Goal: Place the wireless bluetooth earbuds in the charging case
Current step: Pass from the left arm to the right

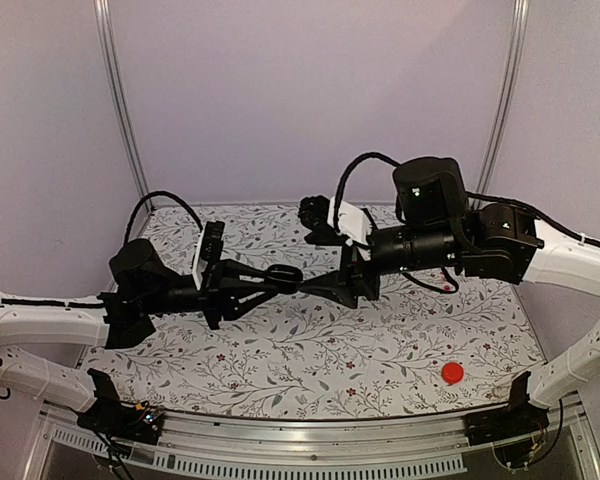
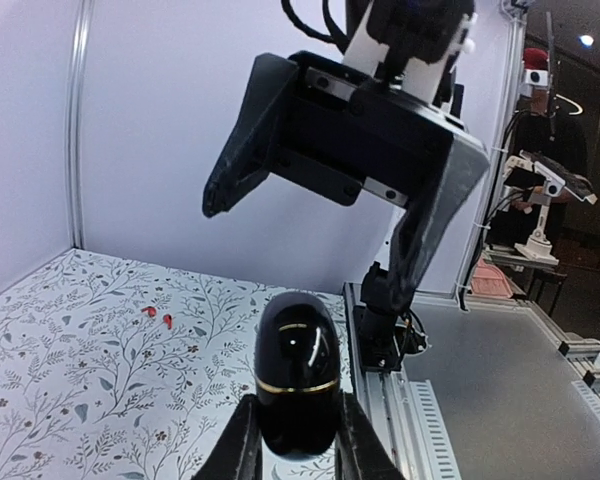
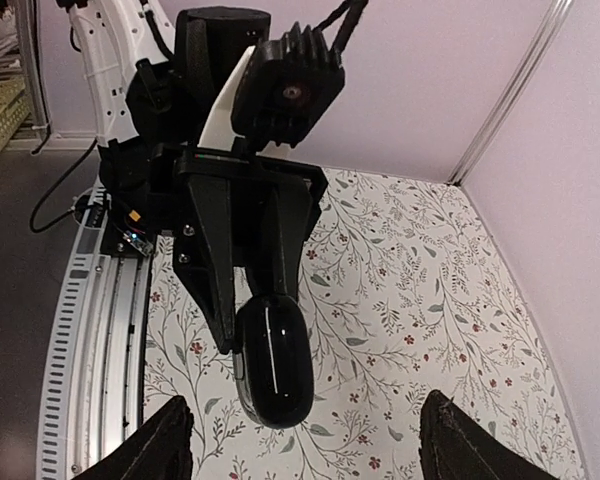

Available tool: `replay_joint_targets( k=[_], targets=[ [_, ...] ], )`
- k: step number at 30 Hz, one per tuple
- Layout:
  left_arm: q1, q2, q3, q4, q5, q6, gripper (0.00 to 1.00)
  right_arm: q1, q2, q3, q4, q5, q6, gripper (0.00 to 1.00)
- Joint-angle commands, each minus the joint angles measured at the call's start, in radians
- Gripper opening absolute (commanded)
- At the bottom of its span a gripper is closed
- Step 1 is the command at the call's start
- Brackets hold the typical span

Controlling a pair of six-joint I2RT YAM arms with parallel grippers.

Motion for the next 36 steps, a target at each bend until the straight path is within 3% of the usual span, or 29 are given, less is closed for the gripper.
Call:
replay_joint_targets(
  k=[1,7,17,30,36],
  targets=[
    [0.01,0.032,0.042,-0.008,-0.028,-0.07,0.1,0.087,0.071,0.017,-0.013,0.377,-0.143,0.77],
    [0.009,0.069,0.05,0.014,-0.039,-0.113,0.11,0.159,0.104,-0.017,0.073,0.558,-0.204,0.79],
    [0.008,0.088,0.059,0.013,-0.051,-0.15,0.11,0.201,0.175,-0.02,0.108,0.721,-0.288,0.71],
    [0.01,0.116,0.077,-0.01,-0.07,-0.188,0.11,0.222,0.208,-0.021,0.135,0.772,-0.311,0.62],
    [0.012,0.12,0.085,-0.031,-0.084,-0.188,0.11,0.222,0.206,-0.024,0.133,0.772,-0.31,0.48]
  ],
)
